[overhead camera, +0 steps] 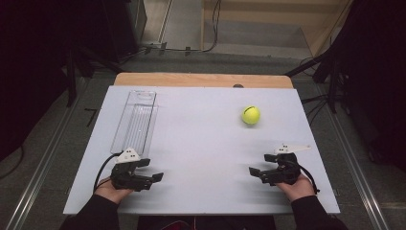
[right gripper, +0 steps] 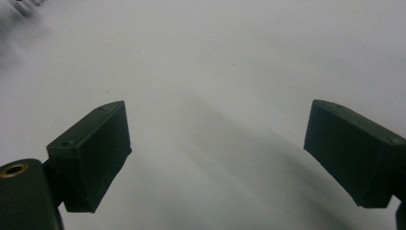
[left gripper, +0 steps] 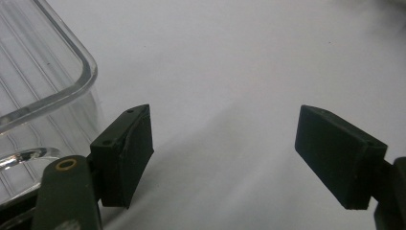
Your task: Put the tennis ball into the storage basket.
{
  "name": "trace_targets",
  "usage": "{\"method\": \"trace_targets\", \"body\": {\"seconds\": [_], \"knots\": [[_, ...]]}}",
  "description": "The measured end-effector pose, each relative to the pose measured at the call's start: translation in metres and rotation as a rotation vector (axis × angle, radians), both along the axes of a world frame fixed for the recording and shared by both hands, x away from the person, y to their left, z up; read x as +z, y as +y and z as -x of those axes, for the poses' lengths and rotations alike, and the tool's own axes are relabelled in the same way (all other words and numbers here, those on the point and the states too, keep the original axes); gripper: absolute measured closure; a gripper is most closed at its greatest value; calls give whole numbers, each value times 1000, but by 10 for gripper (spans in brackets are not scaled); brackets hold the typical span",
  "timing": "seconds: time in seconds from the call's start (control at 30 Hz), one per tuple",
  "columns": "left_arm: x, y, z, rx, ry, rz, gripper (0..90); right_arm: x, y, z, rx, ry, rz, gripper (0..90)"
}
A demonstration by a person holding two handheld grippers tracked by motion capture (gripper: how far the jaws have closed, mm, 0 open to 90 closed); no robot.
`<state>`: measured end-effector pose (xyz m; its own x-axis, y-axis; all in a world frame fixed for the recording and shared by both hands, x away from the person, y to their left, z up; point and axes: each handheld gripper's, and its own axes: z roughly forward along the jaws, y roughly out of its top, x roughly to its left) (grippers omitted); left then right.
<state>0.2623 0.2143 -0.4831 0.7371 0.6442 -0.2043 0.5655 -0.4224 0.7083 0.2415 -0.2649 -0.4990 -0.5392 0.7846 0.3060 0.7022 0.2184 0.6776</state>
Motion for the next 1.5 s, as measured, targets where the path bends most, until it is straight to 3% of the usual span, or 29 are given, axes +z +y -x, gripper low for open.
{"method": "trace_targets", "body": {"seconds": [0.17, 1.13, 1.5], "knots": [[0, 1, 0, -5, -1, 0, 211, 0, 0, 0, -9, -13, -6, 71], [0, 0, 0, -10, 4, -3, 211, 0, 0, 1, -10, 5, -3, 70], [0, -1, -1, -16, 7, -5, 211, 1, -6, -4, -74, 4, -10, 71]]}}
